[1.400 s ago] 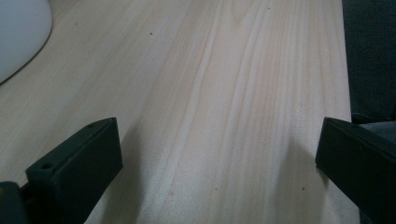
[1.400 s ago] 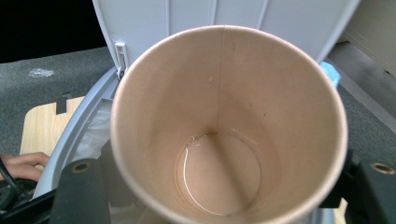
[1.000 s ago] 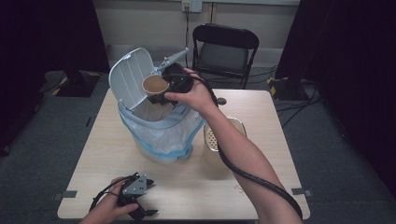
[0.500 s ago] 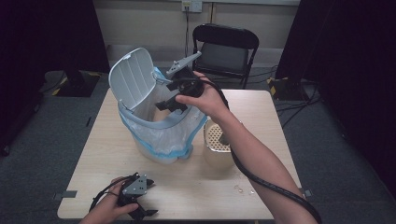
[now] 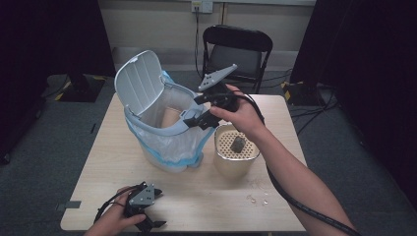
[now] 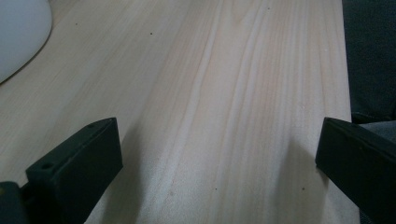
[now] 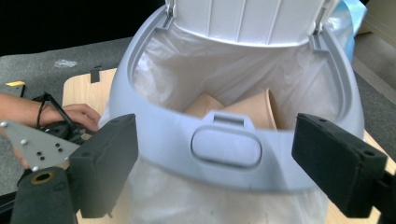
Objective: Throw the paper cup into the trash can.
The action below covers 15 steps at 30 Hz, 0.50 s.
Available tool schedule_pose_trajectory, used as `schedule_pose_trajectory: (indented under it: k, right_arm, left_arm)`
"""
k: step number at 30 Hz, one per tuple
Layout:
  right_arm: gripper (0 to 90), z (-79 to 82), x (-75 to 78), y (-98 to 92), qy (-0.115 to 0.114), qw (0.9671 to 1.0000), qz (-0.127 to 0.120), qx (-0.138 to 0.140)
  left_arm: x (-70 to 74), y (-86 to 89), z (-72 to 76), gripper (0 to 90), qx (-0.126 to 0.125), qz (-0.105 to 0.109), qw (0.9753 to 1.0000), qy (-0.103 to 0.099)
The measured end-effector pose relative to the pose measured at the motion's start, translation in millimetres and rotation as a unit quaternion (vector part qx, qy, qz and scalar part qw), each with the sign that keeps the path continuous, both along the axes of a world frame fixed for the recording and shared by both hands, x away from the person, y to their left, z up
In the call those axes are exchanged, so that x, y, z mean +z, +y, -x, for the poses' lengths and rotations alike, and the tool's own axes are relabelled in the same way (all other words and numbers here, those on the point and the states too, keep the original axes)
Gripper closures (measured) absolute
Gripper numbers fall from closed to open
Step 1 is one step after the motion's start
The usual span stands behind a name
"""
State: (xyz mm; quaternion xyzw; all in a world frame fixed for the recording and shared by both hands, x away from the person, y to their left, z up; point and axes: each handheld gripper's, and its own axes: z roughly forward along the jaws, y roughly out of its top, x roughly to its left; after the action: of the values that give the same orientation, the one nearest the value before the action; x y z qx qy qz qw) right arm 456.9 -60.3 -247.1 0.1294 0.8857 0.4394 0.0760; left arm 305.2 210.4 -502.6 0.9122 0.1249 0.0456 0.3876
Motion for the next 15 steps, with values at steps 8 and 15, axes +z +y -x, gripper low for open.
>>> schedule_pose_trajectory:
  k: [8, 15]
  right_arm:
    - [14.6, 12.6, -9.5, -20.9, -0.006, 0.9999, 0.009, -0.001]
    - [14.7, 21.1, -17.6, -39.3, -0.005, 0.9999, 0.013, -0.004]
  left_arm:
    - [0.1, 0.0, 0.0, 0.0, 0.000, -0.001, 1.0000, 0.001]
    - [-0.3, -0.1, 0.2, 0.0, 0.001, 0.001, 1.0000, 0.000]
